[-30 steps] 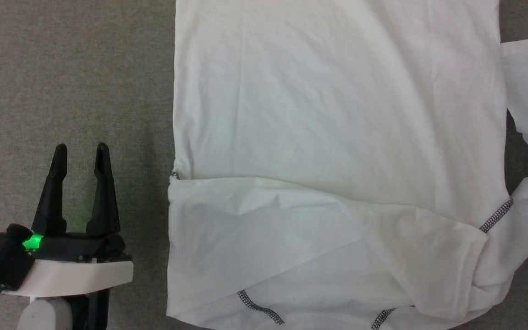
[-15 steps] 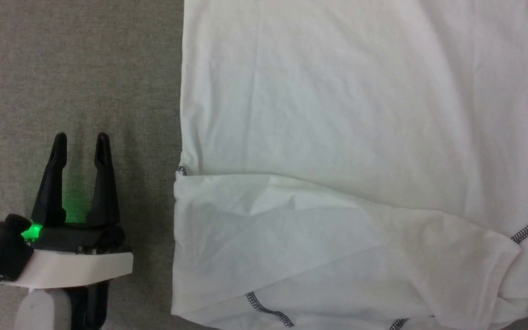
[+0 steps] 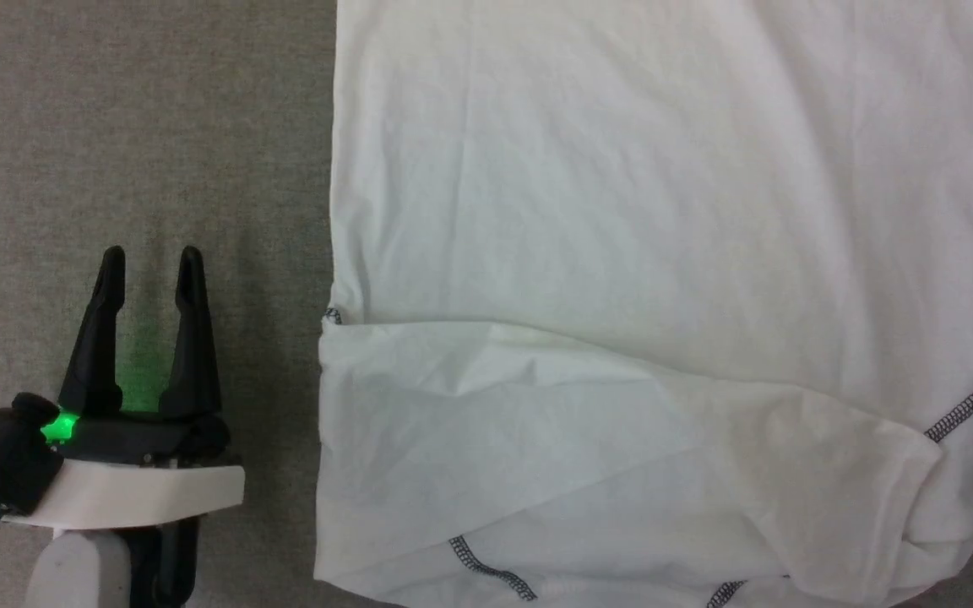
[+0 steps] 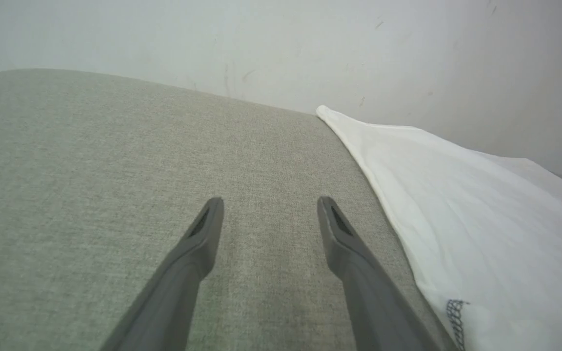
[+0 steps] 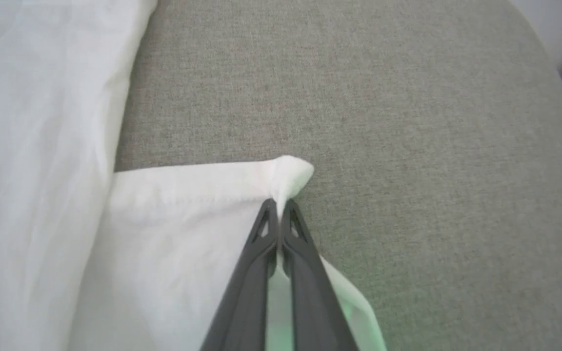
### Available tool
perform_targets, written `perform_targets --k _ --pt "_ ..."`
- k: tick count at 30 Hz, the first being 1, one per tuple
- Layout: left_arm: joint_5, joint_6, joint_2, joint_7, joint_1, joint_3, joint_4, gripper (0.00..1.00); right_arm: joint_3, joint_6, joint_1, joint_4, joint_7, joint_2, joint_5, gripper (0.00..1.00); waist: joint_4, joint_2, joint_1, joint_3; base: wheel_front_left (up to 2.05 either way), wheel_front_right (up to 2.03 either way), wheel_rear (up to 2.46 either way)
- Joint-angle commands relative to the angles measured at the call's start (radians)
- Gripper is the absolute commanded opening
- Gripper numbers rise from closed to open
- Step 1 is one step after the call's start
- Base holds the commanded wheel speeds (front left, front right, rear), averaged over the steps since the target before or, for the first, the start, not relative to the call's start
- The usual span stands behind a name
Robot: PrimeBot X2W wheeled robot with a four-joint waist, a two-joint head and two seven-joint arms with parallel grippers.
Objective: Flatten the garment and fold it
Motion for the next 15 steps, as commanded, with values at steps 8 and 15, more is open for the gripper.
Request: perform_targets --k 8,15 --pt "0.009 0.011 0.004 -0.002 0.019 -0.007 0.012 1.00 0.007 -0.001 0.033 0.013 -0.126 -0.019 0.002 0.00 -0.028 0.0000 -0.0001 -0.117 0.00 0.00 0.00" --pt "0.016 0.035 -0.001 0.005 0.088 -0.004 0.019 1.00 -0.051 -0.001 0.106 0.010 -0.182 -0.074 0.023 0.00 -0.046 0.0000 -0.0001 -0.271 0.00 0.00 0.00"
